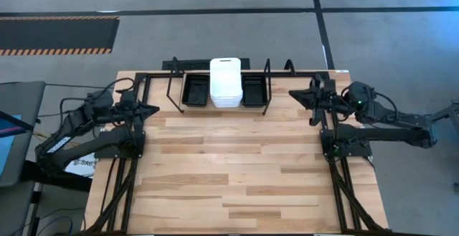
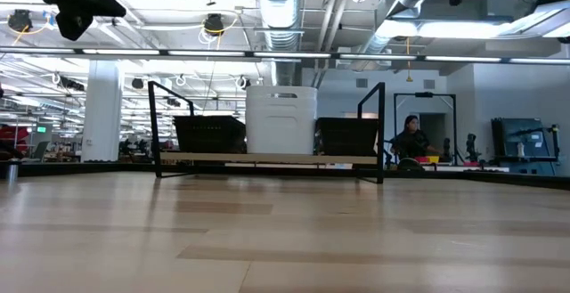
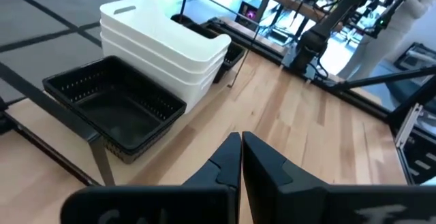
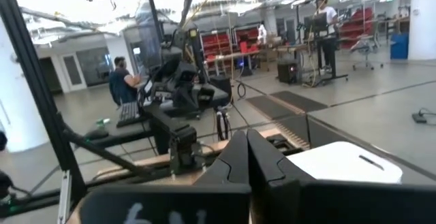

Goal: Stack baskets on shelf by color
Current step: Return to Home Position

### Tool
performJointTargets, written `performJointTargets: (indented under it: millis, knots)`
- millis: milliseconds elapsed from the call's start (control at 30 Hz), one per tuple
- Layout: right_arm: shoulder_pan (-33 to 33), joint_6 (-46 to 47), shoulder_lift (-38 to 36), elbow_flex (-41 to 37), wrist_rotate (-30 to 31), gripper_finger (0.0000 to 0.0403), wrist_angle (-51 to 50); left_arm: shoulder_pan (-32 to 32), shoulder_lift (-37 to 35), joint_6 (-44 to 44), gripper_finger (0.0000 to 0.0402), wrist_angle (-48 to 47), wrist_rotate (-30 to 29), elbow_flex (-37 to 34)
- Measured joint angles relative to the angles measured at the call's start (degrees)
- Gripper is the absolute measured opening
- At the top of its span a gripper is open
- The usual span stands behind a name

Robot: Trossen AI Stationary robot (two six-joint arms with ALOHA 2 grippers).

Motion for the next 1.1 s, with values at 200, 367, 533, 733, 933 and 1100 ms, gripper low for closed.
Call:
performJointTargets:
  millis: [200,367,533,733,933,1100]
  knots:
    - [0.00,3.78,0.01,0.01,-0.40,0.0002,-0.59,0.00,1.88,-4.31,0.0000,-0.05,-2.87,0.00]
    - [-0.03,4.76,2.72,0.01,-1.49,0.0001,-0.43,0.00,9.81,-5.32,0.0000,-1.43,-4.79,-0.34]
    - [-0.49,5.29,5.08,-0.01,-1.46,0.0001,0.41,-1.46,22.35,-4.35,0.0000,7.09,-0.55,-3.30]
    - [-1.67,6.59,5.29,0.01,-1.44,0.0002,0.34,-4.61,38.01,-1.57,0.0000,20.15,-3.30,-4.00]
    - [-3.09,6.59,4.44,0.01,-1.45,0.0001,0.18,-7.88,48.35,2.68,0.0000,30.99,-10.47,-3.88]
    - [-3.84,6.66,3.31,0.01,-1.46,0.0002,-0.77,-10.53,51.35,3.44,0.0000,30.78,-16.02,-2.51]
